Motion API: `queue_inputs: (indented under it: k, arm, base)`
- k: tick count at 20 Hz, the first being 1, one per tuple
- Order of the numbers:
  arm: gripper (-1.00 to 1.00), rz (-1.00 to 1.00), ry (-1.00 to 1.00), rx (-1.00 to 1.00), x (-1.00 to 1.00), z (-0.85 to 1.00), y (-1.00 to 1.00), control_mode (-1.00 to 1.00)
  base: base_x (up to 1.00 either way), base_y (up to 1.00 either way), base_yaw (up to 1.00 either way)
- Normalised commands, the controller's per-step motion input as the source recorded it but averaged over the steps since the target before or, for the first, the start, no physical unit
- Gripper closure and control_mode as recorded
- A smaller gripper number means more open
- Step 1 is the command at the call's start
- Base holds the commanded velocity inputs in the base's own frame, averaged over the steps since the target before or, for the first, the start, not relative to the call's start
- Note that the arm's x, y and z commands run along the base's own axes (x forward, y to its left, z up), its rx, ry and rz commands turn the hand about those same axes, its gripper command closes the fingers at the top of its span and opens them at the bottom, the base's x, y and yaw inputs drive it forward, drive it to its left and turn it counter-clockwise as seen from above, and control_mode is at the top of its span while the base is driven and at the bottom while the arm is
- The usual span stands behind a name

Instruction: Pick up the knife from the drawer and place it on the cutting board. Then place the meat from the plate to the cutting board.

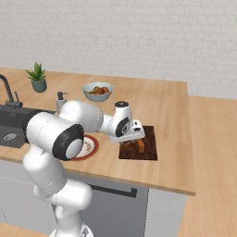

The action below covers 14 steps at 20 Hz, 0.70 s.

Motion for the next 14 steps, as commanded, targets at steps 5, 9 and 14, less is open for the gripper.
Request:
queue_inputs:
  k: [5,9,14]
  arm:
    - [1.0,0.0,0.01,0.0,0.23,-0.3,-0.02,-1.0]
    - [1.0,0.0,0.01,0.0,0.21,-0.32,-0.01,-1.0]
    - [-1.0,0.0,0.0,0.0,0.06,-0.36,0.0,-1.0]
  base:
    - [0.0,0.0,0.0]
    - [0.0,0.0,0.0]
    - [0.0,0.0,0.0]
